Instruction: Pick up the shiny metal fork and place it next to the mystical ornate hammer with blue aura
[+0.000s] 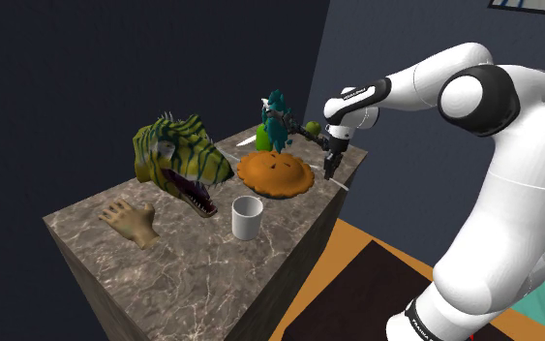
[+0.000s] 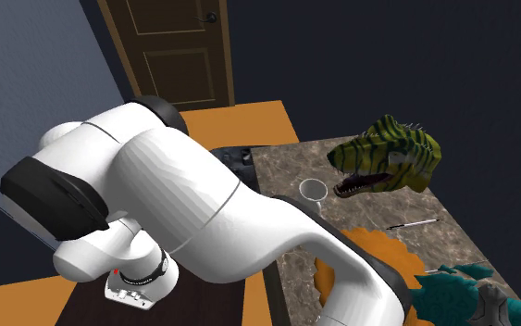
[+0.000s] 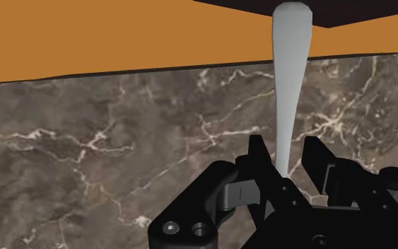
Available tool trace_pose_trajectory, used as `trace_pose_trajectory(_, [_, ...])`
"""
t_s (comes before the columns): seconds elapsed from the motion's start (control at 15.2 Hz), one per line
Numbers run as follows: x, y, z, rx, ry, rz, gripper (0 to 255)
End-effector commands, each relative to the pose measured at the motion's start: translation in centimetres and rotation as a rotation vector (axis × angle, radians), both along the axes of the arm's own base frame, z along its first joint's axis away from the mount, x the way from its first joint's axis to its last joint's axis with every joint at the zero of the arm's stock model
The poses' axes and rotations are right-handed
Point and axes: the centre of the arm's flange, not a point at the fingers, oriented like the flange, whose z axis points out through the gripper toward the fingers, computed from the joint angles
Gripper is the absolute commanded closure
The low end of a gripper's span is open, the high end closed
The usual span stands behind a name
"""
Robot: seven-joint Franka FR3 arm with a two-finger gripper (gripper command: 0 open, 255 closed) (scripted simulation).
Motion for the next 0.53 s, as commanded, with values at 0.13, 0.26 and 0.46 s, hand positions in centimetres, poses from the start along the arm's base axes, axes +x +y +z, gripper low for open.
trace_pose_trajectory(0.13, [-0.1,0.0,-0.2,0.001,0.004,-0.001,0])
trace_pose_trajectory(0.26, [-0.1,0.0,-0.2,0.001,0.004,-0.001,0])
trace_pose_trajectory(0.46, [0.2,-0.6,2.4,0.001,0.004,-0.001,0])
